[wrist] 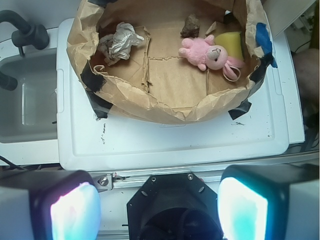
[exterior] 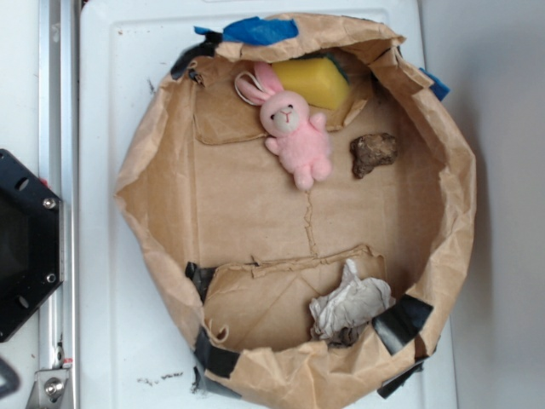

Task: Grab the pink bunny.

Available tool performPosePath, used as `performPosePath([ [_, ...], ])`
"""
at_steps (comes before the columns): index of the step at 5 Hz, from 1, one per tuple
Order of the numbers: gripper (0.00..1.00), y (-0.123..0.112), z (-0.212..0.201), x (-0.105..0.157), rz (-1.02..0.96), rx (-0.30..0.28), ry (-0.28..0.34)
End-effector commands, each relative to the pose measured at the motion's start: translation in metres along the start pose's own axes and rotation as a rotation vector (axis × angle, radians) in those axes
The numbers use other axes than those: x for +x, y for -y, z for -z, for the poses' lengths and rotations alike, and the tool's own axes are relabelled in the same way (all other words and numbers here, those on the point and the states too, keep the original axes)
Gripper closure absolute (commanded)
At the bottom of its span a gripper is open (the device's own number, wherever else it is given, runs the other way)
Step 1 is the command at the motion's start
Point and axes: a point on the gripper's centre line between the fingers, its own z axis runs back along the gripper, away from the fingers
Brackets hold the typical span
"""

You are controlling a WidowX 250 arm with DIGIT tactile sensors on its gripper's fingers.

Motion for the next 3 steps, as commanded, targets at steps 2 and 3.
performPosePath([
  [2, 0.0, 0.03, -0.003, -0.018, -0.019, 0.019, -0.008],
  [3, 0.0, 0.034, 0.002, -0.008, -0.039, 0.02, -0.015],
])
